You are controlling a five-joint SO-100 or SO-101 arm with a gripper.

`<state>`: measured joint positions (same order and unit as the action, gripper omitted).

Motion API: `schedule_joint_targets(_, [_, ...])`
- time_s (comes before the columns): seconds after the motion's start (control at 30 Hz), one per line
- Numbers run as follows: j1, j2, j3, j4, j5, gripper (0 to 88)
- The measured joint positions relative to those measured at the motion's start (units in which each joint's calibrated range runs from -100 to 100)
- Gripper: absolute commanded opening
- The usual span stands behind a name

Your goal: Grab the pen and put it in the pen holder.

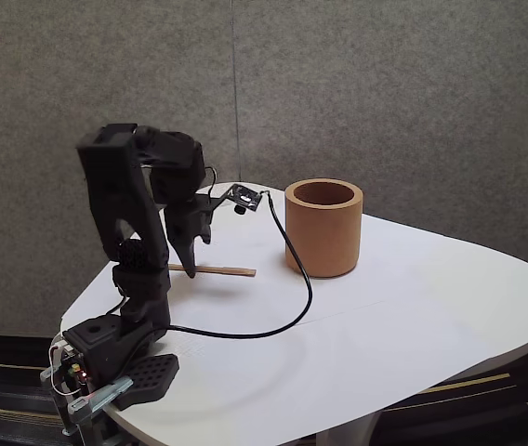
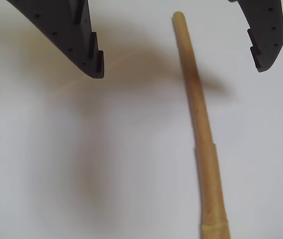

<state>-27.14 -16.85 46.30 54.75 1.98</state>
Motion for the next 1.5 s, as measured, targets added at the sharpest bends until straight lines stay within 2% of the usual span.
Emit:
schedule_joint_targets(0.33, [-1.8,18.9,-14.2,0.1,0.0,43.0])
schedule_joint_targets(0.8, [-1.8,20.2,-15.5,0.7,-0.2,42.9])
schedule_joint_targets(1.03, [-1.8,25.0,-16.5,8.9,-0.3,42.9])
schedule_joint_targets(1.5, [-1.8,26.3,-16.8,10.0,-0.2,42.9])
